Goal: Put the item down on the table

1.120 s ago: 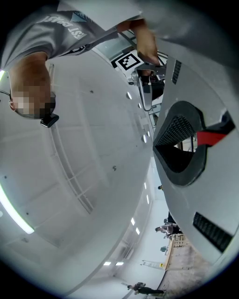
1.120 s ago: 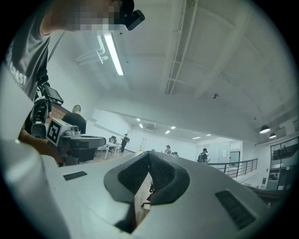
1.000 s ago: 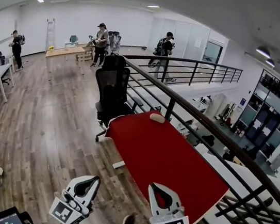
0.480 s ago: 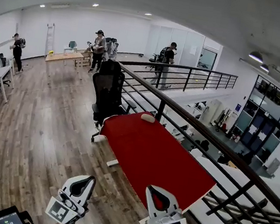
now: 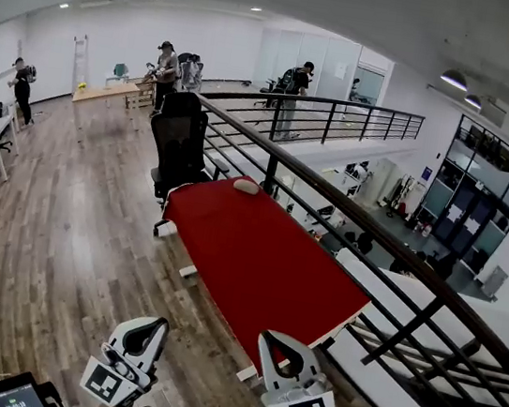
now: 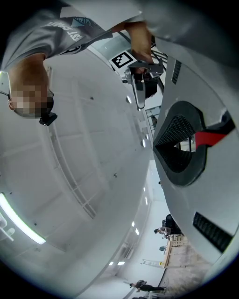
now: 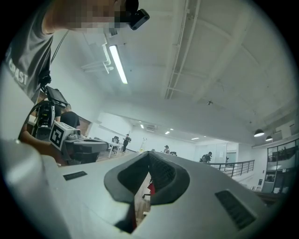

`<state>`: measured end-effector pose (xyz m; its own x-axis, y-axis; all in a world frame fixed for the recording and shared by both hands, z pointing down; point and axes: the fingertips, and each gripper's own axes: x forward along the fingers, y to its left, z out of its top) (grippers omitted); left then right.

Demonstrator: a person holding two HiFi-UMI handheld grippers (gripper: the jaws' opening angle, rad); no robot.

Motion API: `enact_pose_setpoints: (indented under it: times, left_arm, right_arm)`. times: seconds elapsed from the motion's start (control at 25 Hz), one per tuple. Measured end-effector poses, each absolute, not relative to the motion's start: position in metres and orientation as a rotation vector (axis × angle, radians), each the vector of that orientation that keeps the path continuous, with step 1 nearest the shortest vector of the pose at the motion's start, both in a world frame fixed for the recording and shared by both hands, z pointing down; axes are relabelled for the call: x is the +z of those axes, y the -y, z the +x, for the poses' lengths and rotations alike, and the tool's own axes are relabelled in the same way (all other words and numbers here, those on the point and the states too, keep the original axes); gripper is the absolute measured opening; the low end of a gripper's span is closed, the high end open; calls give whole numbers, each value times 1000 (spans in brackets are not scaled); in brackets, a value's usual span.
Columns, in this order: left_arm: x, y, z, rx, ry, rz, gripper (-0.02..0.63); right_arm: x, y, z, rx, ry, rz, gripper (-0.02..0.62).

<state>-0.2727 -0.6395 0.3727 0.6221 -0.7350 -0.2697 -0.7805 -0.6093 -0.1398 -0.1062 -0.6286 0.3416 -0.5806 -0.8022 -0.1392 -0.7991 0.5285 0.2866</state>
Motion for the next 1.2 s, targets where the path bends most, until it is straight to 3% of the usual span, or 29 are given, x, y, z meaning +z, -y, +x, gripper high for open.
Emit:
enact_pose_setpoints:
  times: [0.48, 0.72, 1.2]
  left_arm:
    - [376, 622, -255, 190, -1292, -2550, 0]
    - [350, 469, -206, 94, -1348, -2516, 0]
    - [366, 367, -202, 130, -1336, -2547, 0]
  right_arm:
    - [349, 627, -72, -461, 2790, 1405, 2]
    - [326, 491, -8, -473, 2857, 1409, 2]
    - [340, 387, -4, -450, 2844, 1430, 2]
